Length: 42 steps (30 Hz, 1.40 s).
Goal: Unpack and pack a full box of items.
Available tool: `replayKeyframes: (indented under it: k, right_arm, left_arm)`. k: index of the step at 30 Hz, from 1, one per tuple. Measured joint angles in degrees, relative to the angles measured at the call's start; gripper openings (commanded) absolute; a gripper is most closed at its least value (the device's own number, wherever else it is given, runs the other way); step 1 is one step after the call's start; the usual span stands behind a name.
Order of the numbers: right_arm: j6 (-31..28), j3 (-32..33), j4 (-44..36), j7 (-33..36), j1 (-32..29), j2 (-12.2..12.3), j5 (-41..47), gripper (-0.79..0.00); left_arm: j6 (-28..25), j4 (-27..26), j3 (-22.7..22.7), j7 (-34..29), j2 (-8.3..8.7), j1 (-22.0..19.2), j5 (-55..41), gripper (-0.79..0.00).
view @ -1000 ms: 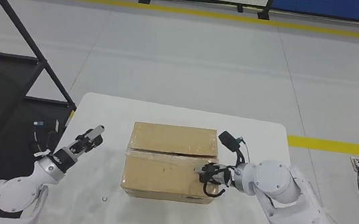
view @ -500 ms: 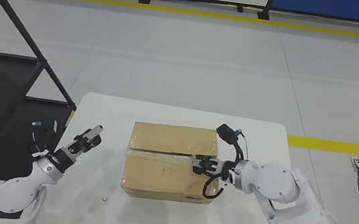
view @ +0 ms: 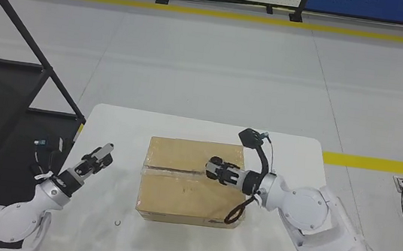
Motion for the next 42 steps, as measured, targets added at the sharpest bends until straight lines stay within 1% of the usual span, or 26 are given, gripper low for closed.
replayKeyframes:
  k: [5, 10, 14, 18, 20, 22, 24, 31, 36, 38, 42]
  right_arm:
    - [-5.80, 1.22, -0.79, -2.57, -1.78, 0.06, 1.19, -0.785]
    - [-10.95, 1.76, -1.49, -4.12, -3.59, 0.19, 0.33, -0.785]
    - [-11.85, 2.34, -1.48, -5.08, -4.42, 0.21, 0.40, -0.785]
    - [-14.15, 3.53, -1.47, -8.50, -5.75, 0.23, 0.07, -0.785]
    - [-14.48, 4.21, -1.51, -10.85, -6.49, 0.25, -1.07, -0.785]
    - [-14.91, 4.33, -1.36, -11.60, -7.15, 0.24, -1.34, -0.785]
    - [-14.18, 4.38, -0.93, -10.33, -7.15, 0.26, -0.93, -0.785]
    - [-8.86, 3.92, 0.18, -5.40, -5.74, 0.22, -1.51, -0.785]
    - [-7.16, 4.34, 0.45, -4.50, -5.98, 0.29, -1.96, -0.785]
    - [-7.57, 4.75, 0.19, -4.84, -6.35, 0.35, -2.16, -0.785]
    - [-10.75, 5.56, -0.30, -7.51, -7.58, 0.41, -2.75, -0.785]
  left_arm:
    - [-0.09, -0.08, 0.01, 0.26, 0.12, 0.43, -0.15, 0.000]
    - [-0.05, -0.25, 0.13, 0.30, 0.24, 0.63, -0.18, 0.000]
    - [-0.16, -0.40, 0.34, 0.40, 0.31, 0.81, -0.23, 0.000]
    - [-0.13, -0.62, 0.61, 0.49, 0.38, 1.01, -0.08, 0.000]
    - [-0.15, -0.71, 0.70, 0.53, 0.41, 1.10, -0.10, 0.000]
    - [-0.22, -0.78, 0.76, 0.55, 0.46, 1.19, -0.10, 0.000]
    - [-0.24, -0.84, 0.78, 0.59, 0.50, 1.24, -0.10, 0.000]
    - [-0.18, -1.23, 1.00, 0.87, 0.64, 1.43, 0.19, 0.000]
    - [0.05, -1.39, 1.36, 0.93, 0.71, 1.39, 0.30, 0.000]
    - [0.04, -1.42, 1.51, 0.92, 0.74, 1.34, 0.39, 0.000]
    - [0.23, -1.53, 1.86, 0.94, 0.79, 1.08, 0.64, 0.000]
